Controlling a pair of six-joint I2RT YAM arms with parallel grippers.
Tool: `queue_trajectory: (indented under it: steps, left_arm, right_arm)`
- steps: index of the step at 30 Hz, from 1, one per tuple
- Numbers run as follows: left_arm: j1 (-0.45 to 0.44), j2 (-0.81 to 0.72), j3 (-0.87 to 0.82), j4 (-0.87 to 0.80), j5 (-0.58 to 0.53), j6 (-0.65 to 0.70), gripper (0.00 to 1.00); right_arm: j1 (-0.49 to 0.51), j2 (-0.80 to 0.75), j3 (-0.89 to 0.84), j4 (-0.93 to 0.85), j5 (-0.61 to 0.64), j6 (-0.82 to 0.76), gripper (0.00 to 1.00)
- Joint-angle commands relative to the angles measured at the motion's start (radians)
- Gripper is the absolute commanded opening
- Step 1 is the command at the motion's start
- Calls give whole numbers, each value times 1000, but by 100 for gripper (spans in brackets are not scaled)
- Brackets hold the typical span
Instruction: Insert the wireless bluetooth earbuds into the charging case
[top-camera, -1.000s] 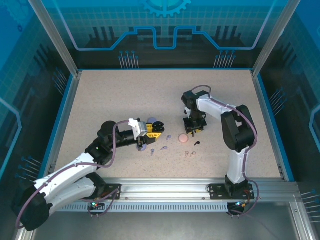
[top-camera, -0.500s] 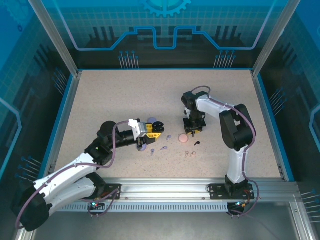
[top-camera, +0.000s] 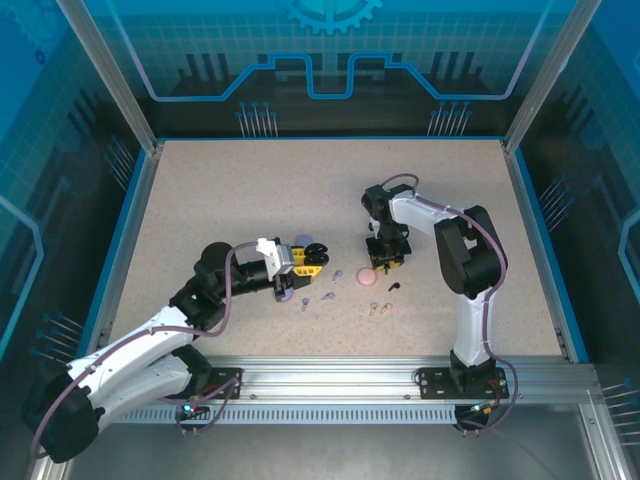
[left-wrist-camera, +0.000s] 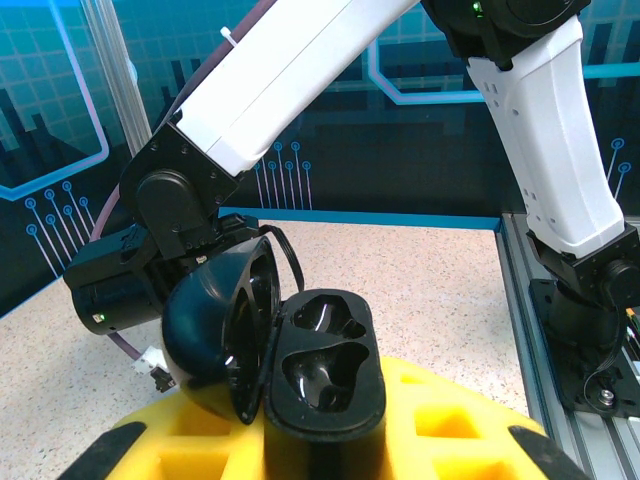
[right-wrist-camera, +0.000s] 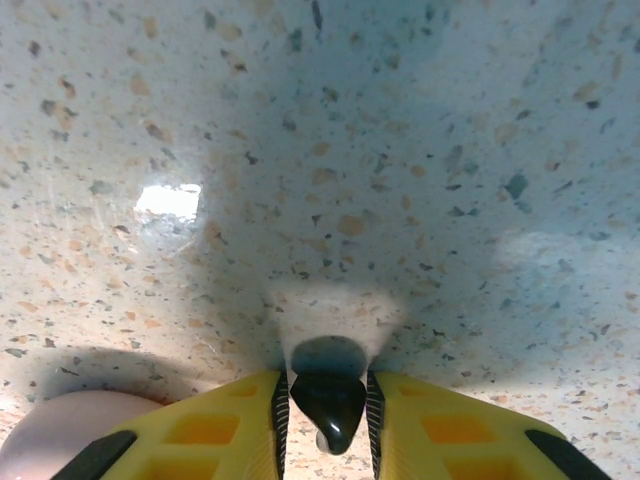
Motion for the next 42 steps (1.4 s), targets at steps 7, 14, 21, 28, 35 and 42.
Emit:
queue_trajectory:
  steps: [7,14,21,28,35,42]
  left_arm:
    - [-9,-18,-2,-8,-11,11,11]
    - [-9,-16,-3,-8,-9,8,11]
    - [-11,20,-7,41,-6,-27,11]
    - [-14,129,5,154,-23,-81,9]
    - [-22,271,35,290,-56,-145,9]
    - [-32,383,59,406,-59,-177,8]
  right_arm:
    - [-9,30,29,14,29,17,25]
    - [-8,-41,-2,46,31,4,22]
    - [-6,-252,-98,159,-17,-12,21]
    - [10,-543,-213,289,-108,-22,21]
    - [71,-822,-300,416,-215,-33,21]
    - [201,-974,-337,519,-202,5,21]
